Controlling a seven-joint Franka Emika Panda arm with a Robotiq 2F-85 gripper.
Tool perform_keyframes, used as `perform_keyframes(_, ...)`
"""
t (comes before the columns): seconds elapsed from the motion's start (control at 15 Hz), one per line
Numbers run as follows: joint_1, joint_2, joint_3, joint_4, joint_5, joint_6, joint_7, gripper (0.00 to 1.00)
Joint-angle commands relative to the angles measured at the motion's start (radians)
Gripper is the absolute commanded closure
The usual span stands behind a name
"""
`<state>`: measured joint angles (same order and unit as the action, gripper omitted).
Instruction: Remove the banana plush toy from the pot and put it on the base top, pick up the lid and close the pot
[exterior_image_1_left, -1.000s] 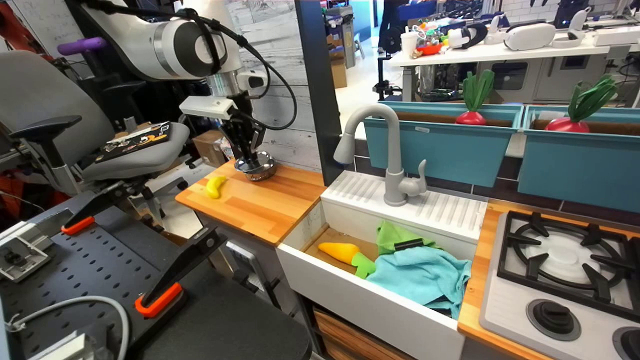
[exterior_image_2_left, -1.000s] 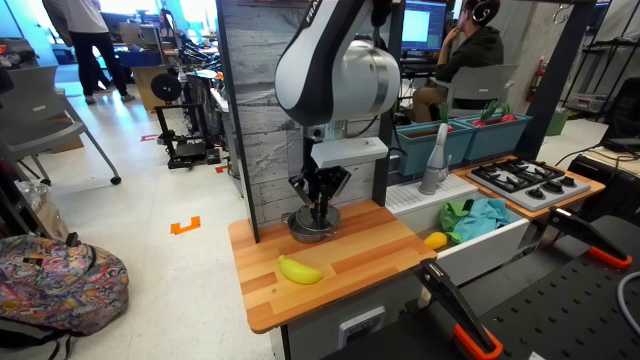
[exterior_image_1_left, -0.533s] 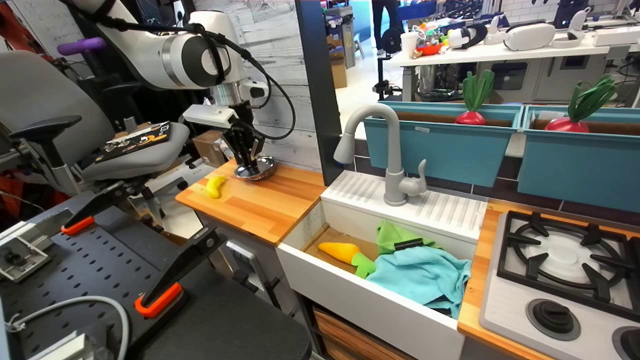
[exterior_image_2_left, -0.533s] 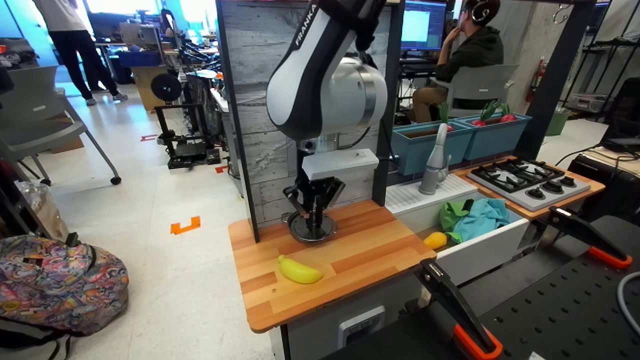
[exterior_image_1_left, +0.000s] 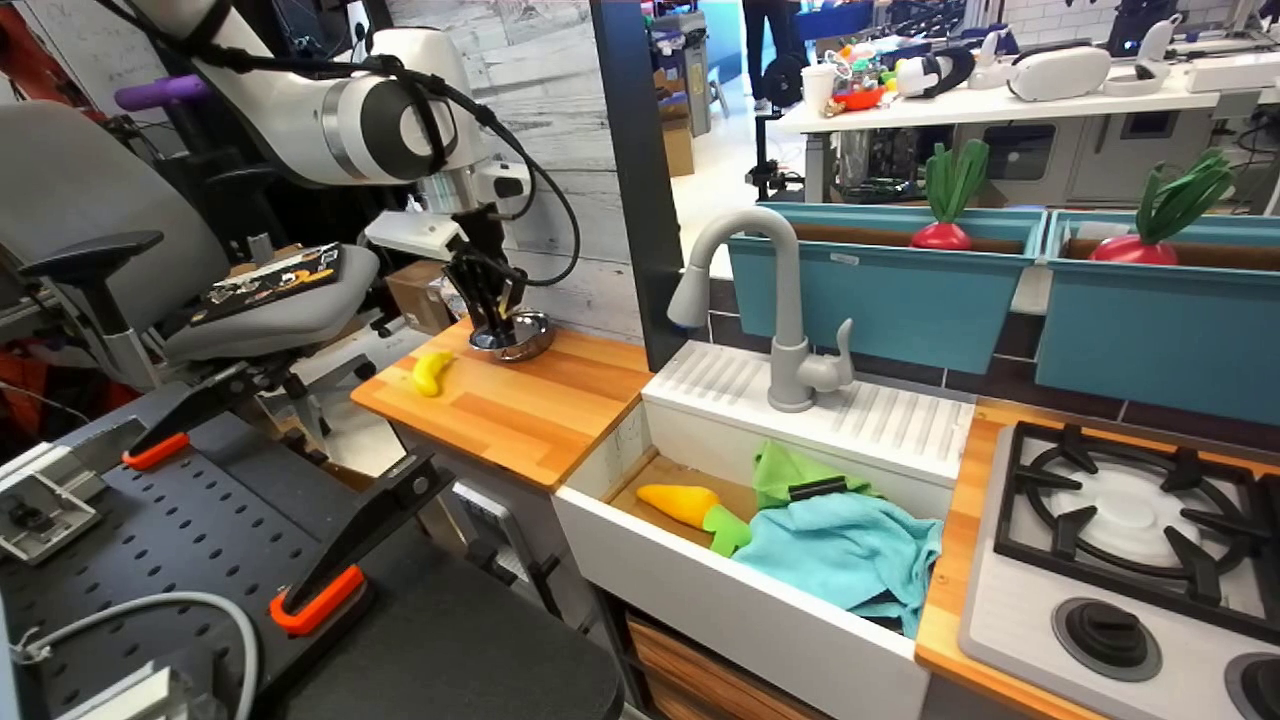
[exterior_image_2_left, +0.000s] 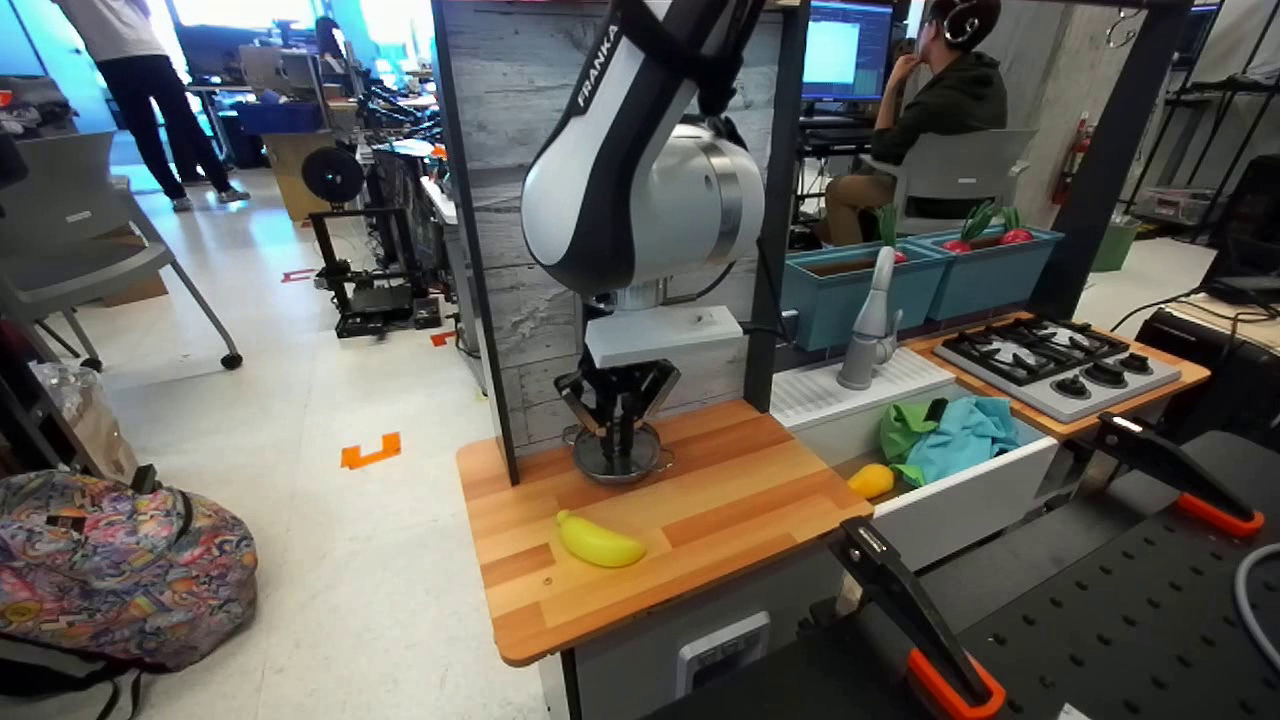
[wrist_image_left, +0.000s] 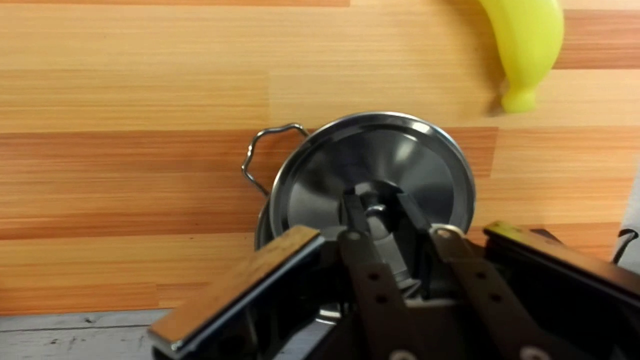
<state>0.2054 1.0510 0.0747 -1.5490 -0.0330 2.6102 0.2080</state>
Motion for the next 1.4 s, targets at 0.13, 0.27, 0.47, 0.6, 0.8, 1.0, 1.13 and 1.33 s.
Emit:
perform_keyframes(0.13, 0.051, 0.02, -0.037, -0.039, 0.018, 0.247, 0.037, 0.95)
perform_keyframes(0.27, 0.055, 0.026, -0.039, -0.048, 0.025, 0.297, 0.036, 0.55)
perform_keyframes(0.47, 0.052, 0.029, -0.035, -0.056, 0.031, 0.321, 0.028, 0.4)
perform_keyframes(0.6, 0.051, 0.035, -0.034, -0.055, 0.033, 0.332, 0.026, 0.25)
perform_keyframes(0.8, 0.05, 0.035, -0.032, -0.06, 0.037, 0.338, 0.026, 0.04)
perform_keyframes(1.0, 0.05, 0.024, -0.032, -0.079, 0.039, 0.358, 0.027, 0.0)
perform_keyframes(1.13, 0.049, 0.019, -0.032, -0.092, 0.042, 0.379, 0.026, 0.0)
perform_keyframes(1.33, 0.044, -0.012, -0.022, -0.15, 0.056, 0.417, 0.019, 0.0)
